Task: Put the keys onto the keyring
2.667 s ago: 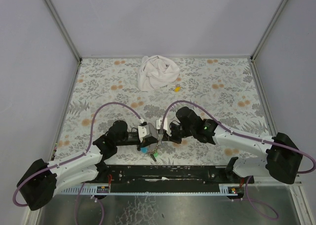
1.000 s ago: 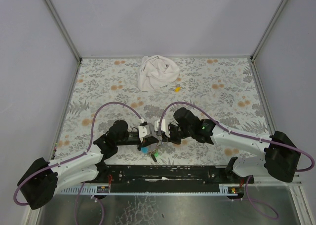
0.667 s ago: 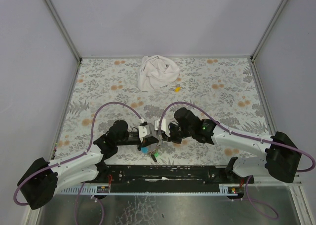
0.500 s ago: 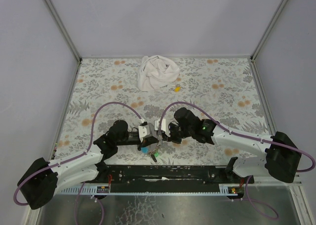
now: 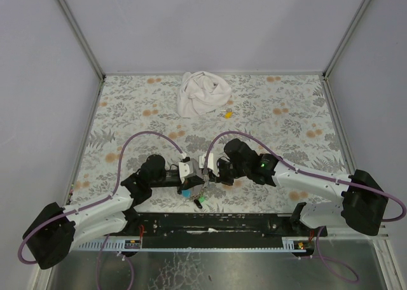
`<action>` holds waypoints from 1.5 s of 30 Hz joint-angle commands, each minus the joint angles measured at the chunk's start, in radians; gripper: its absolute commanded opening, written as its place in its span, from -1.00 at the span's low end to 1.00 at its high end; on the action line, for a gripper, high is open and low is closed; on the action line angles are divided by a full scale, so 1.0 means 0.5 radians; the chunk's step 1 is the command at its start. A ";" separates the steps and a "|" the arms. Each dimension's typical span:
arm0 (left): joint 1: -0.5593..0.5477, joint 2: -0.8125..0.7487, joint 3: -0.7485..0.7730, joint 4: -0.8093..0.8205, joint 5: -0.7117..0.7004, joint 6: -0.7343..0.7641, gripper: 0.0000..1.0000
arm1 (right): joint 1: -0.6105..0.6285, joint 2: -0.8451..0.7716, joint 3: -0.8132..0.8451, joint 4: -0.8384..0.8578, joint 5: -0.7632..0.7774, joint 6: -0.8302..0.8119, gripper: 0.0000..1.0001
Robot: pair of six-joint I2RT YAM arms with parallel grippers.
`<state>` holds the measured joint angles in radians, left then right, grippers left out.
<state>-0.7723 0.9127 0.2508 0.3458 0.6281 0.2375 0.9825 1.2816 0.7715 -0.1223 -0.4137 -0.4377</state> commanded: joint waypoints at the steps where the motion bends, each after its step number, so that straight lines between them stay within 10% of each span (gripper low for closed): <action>1: 0.004 0.005 0.072 0.171 -0.005 -0.011 -1.00 | 0.029 -0.044 0.071 0.055 -0.080 -0.013 -1.00; 45: 0.004 -0.015 0.060 0.187 -0.065 -0.030 -1.00 | 0.047 -0.048 0.079 0.035 -0.099 0.003 -1.00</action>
<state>-0.7723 0.9092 0.2508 0.3454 0.6098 0.2359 0.9905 1.2816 0.7715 -0.1226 -0.4133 -0.4377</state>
